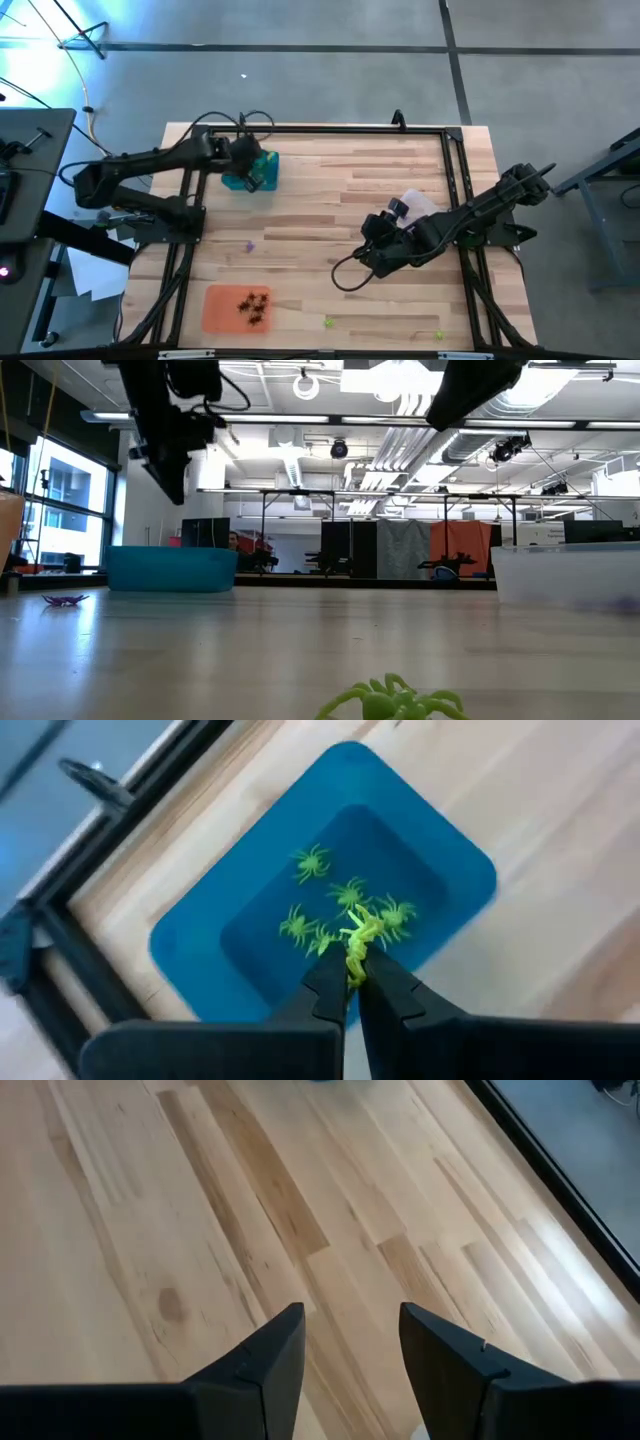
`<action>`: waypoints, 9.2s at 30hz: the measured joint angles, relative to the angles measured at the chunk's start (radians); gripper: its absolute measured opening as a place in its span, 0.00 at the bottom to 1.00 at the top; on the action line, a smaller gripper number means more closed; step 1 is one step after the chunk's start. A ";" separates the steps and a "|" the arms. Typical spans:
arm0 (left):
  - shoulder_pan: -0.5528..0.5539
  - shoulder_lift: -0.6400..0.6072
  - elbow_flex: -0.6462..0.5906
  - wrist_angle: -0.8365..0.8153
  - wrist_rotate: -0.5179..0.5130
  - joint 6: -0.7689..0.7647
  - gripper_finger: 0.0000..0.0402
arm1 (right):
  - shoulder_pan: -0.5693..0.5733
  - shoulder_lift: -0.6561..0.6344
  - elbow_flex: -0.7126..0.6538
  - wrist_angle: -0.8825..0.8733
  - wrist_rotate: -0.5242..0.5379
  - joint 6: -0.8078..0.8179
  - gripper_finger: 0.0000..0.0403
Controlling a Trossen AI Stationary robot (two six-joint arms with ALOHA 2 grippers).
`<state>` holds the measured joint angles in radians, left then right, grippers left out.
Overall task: Sort Halloween decoration
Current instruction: Put the green spider toy into the blue bin
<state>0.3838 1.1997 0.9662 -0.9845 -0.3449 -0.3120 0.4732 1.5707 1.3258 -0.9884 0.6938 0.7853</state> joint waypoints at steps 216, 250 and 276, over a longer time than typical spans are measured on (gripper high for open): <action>-0.584 0.327 -0.037 1.441 0.271 0.341 0.00 | -0.043 -0.150 -0.216 0.906 -0.086 -0.473 0.00; 0.079 -0.154 -0.037 0.083 0.027 0.007 0.00 | 0.039 -0.289 -0.216 0.028 -0.228 0.245 0.32; 0.100 0.280 -0.038 0.257 0.231 0.028 0.01 | 0.038 -0.288 -0.216 0.029 -0.238 0.243 0.32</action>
<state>0.4837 1.4796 0.9283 -0.7272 -0.1137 -0.2839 0.5114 1.2823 1.1099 -0.9596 0.4557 1.0283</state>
